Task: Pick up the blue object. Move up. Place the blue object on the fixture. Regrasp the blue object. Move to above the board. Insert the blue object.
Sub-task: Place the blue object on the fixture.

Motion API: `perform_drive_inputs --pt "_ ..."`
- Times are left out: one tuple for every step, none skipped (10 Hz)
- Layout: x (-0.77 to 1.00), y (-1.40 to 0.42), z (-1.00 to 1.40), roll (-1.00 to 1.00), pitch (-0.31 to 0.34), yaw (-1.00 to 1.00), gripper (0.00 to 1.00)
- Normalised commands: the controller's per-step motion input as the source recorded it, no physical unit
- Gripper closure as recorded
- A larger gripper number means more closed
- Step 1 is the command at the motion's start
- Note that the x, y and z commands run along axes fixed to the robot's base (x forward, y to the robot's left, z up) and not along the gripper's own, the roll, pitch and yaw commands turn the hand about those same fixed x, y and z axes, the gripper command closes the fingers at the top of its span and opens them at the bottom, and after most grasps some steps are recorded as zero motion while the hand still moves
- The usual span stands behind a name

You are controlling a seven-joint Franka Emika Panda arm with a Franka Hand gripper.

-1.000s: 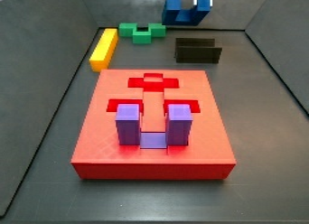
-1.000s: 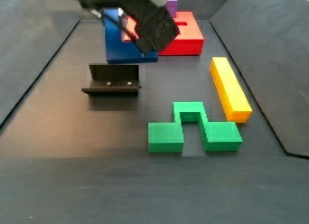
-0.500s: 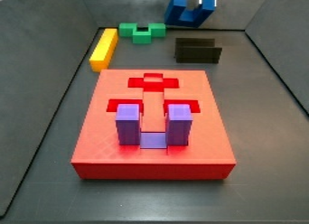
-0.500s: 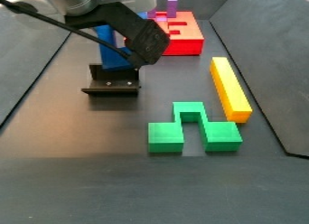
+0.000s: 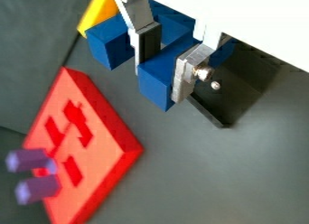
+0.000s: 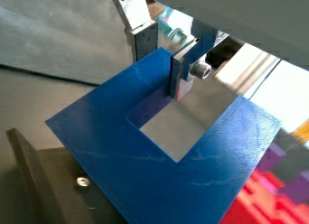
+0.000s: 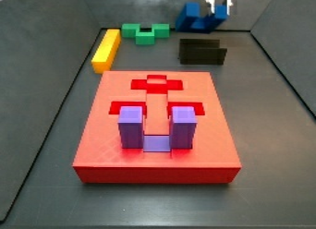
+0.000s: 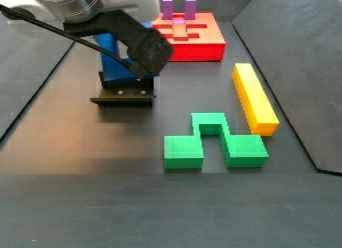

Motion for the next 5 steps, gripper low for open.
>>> perform_drive_inputs --pt "0.46 -0.19 -0.45 0.73 -0.131 -0.11 1.00" --pt "0.44 -0.10 -0.41 0.61 -0.094 -0.19 1.00" --pt "0.36 -0.13 -0.33 0.46 -0.049 -0.20 1.00" --pt "0.32 -0.16 -0.31 0.40 -0.051 -0.17 1.00" --pt "0.20 -0.08 -0.07 0.18 0.083 -0.01 1.00"
